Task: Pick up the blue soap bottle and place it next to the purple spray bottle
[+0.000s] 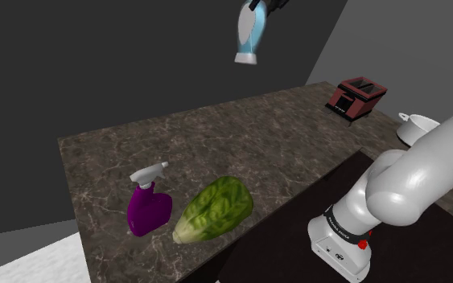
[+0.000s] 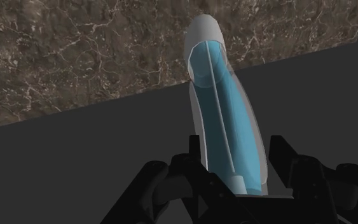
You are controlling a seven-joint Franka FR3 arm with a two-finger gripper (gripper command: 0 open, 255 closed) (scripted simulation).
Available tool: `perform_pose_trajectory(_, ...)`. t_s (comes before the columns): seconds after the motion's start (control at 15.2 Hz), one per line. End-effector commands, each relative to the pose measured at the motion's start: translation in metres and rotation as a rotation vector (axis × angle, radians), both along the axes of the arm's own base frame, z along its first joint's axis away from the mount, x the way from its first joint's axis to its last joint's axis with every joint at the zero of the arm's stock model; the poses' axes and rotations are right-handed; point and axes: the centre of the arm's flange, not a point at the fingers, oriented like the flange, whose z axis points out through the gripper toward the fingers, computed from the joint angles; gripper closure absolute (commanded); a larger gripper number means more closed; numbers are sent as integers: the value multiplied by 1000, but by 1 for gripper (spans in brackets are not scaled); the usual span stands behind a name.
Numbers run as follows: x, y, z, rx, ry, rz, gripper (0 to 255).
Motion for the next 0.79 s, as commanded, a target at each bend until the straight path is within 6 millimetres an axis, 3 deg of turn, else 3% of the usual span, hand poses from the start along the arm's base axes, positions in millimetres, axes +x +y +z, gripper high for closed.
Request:
perform_pose_trajectory(0.0,-15,24,-3,-1,-1,-1,255)
perform_pose_trajectory(0.73,-84,151,-3,-1,-1,-1,255)
